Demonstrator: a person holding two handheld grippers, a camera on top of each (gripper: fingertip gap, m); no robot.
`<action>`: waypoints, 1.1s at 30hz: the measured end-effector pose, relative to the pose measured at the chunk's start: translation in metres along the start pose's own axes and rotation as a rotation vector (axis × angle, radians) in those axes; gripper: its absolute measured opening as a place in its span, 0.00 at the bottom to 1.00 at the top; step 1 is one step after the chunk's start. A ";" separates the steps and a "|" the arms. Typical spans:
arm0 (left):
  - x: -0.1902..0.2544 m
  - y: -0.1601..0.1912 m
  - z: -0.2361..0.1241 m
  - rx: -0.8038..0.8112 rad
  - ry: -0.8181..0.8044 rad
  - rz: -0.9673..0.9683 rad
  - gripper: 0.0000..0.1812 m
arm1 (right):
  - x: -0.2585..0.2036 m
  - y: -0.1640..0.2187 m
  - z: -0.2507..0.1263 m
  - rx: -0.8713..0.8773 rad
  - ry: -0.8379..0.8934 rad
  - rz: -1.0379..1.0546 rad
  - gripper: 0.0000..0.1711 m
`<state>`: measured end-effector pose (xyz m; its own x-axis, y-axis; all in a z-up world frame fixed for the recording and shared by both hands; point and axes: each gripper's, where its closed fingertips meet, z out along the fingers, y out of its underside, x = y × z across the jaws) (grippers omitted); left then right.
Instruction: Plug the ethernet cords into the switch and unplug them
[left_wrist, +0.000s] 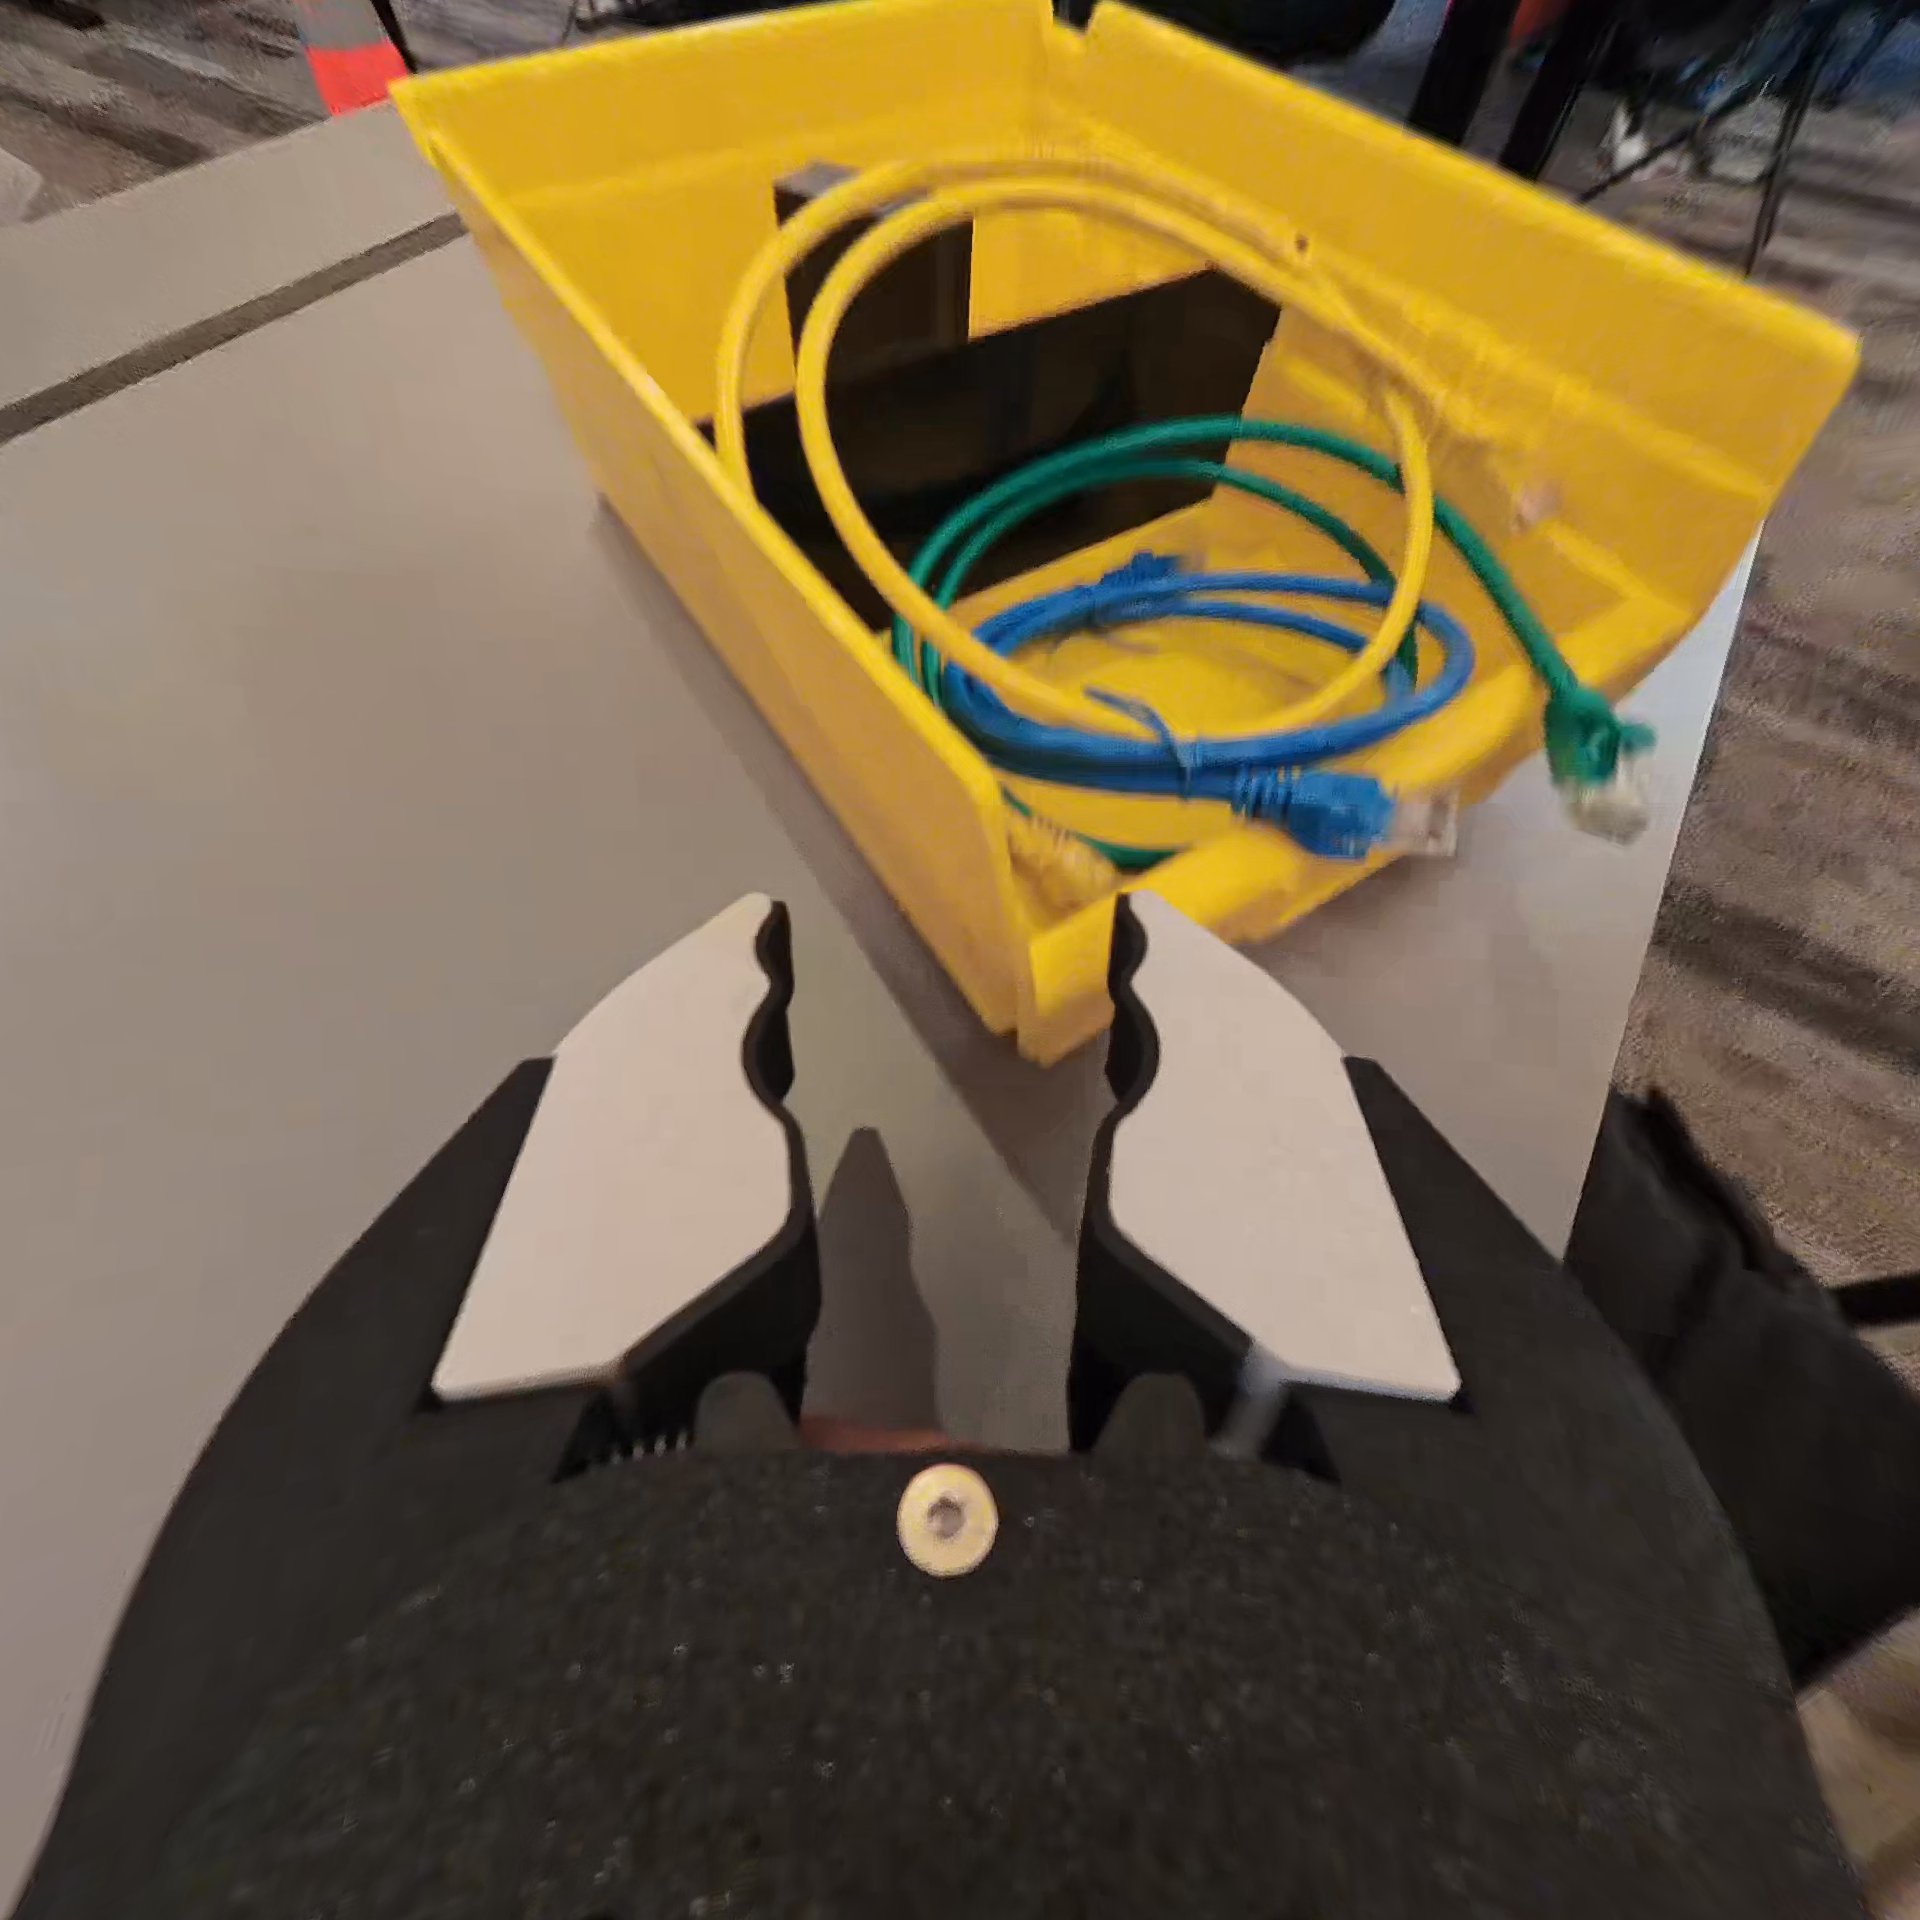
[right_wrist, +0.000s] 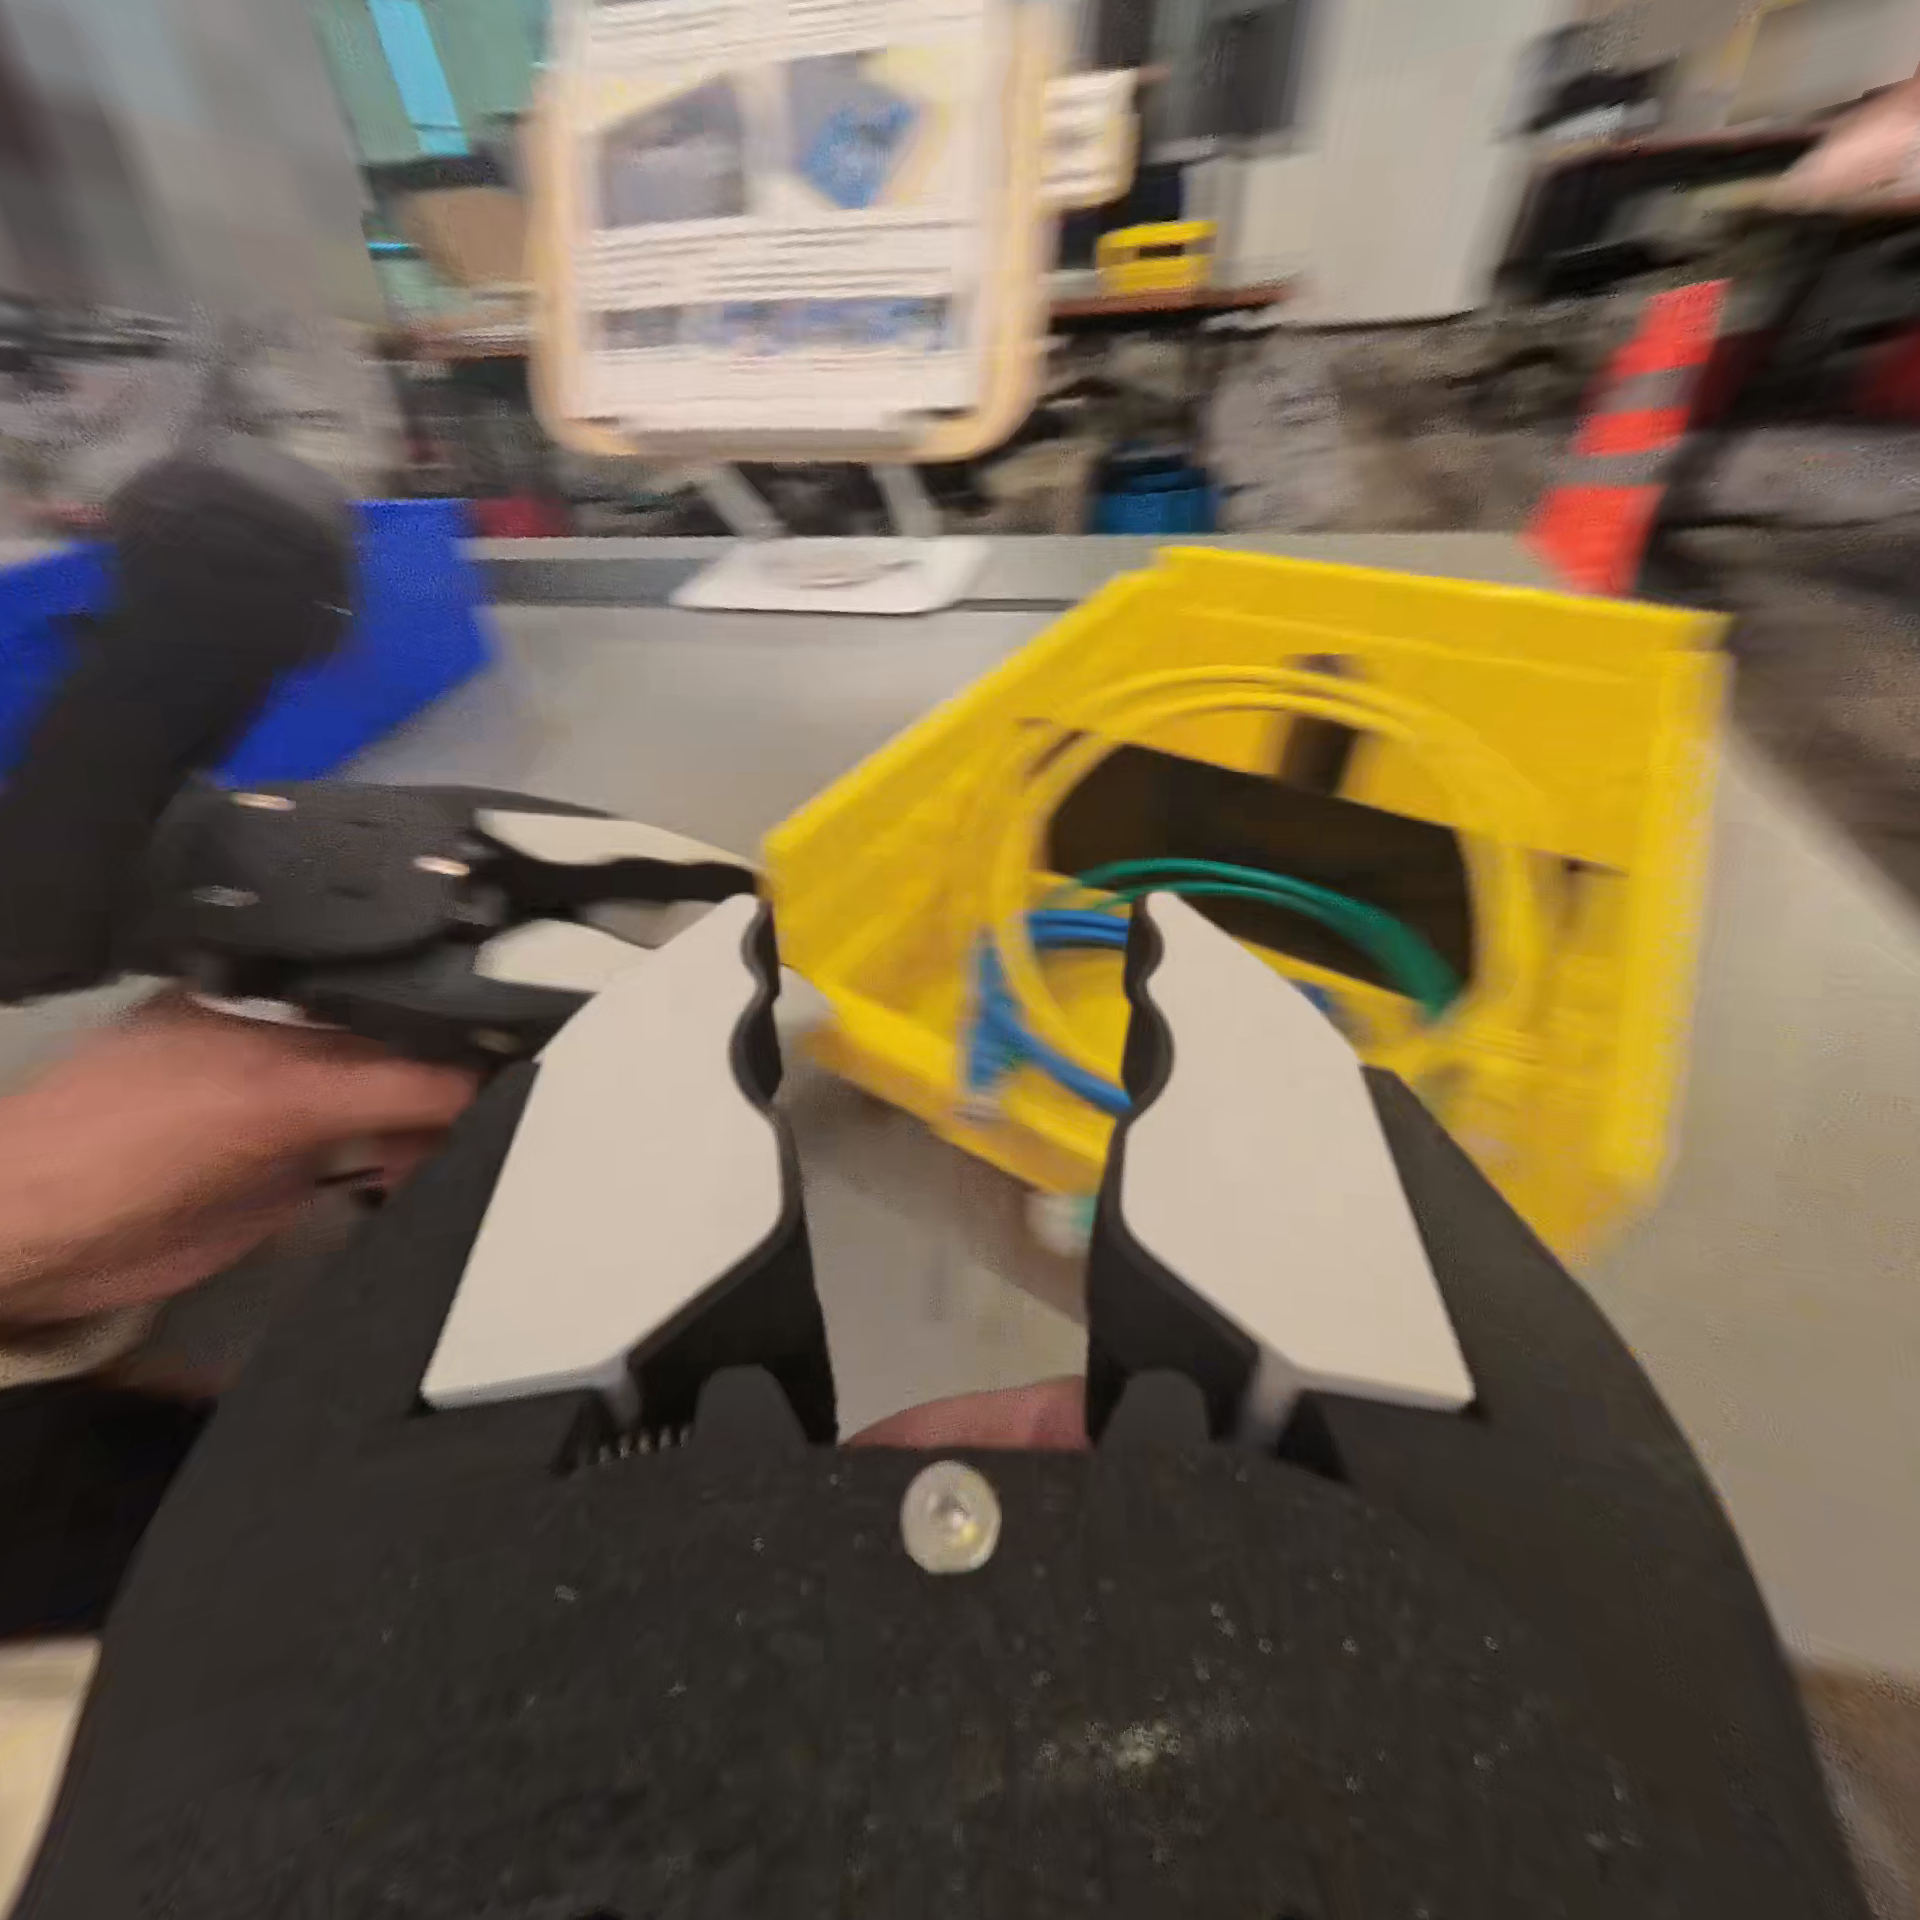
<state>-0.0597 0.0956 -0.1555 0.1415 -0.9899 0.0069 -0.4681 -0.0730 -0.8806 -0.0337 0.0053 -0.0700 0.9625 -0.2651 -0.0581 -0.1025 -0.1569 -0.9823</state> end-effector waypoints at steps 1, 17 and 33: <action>-0.001 -0.005 0.006 0.003 0.006 -0.018 0.30 | 0.025 0.002 -0.010 0.007 0.116 -0.009 0.36; -0.022 -0.006 -0.006 0.007 -0.123 0.125 0.03 | 0.087 0.067 -0.014 -0.223 0.572 0.023 0.03; -0.203 0.012 -0.153 0.126 -0.580 -0.117 0.03 | -0.070 -0.025 0.166 0.011 0.164 -0.092 0.02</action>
<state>-0.2272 0.2772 -0.0952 0.6552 -0.7457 -0.1211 -0.3185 -0.1273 -0.9393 -0.0571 0.1859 -0.0707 0.9138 -0.4015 0.0607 -0.0125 -0.1772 -0.9841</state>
